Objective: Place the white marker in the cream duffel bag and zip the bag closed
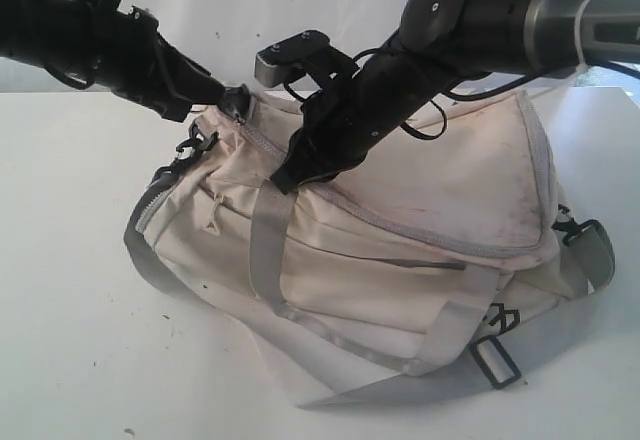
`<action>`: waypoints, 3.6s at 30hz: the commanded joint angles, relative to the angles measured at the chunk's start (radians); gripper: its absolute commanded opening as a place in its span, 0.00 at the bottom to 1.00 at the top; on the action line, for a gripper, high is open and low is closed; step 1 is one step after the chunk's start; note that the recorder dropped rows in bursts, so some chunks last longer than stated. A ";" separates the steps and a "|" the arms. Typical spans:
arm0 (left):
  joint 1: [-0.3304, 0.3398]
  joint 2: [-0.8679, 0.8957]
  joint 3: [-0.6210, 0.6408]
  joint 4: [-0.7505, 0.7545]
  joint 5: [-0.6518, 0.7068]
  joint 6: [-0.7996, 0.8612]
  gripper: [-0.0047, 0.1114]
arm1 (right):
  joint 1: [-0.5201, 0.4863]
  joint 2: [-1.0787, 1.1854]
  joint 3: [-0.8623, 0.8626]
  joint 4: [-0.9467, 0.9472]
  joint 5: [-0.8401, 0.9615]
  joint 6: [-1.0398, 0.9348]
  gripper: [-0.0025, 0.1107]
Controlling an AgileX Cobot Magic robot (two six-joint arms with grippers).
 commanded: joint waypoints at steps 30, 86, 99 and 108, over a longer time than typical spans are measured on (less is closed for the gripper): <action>0.020 0.126 -0.299 0.345 -0.269 0.004 0.04 | 0.001 -0.096 0.030 -0.215 0.204 -0.041 0.02; -0.005 0.144 -0.306 0.292 -0.254 0.152 0.04 | 0.042 -0.093 0.030 -0.260 0.326 -0.220 0.02; 0.023 0.165 -0.306 0.287 -0.387 -0.476 0.04 | 0.071 -0.097 0.030 -0.263 0.346 -0.204 0.02; 0.018 0.163 -0.306 0.253 -0.222 -0.485 0.04 | 0.087 -0.097 0.028 -0.241 0.035 0.229 0.17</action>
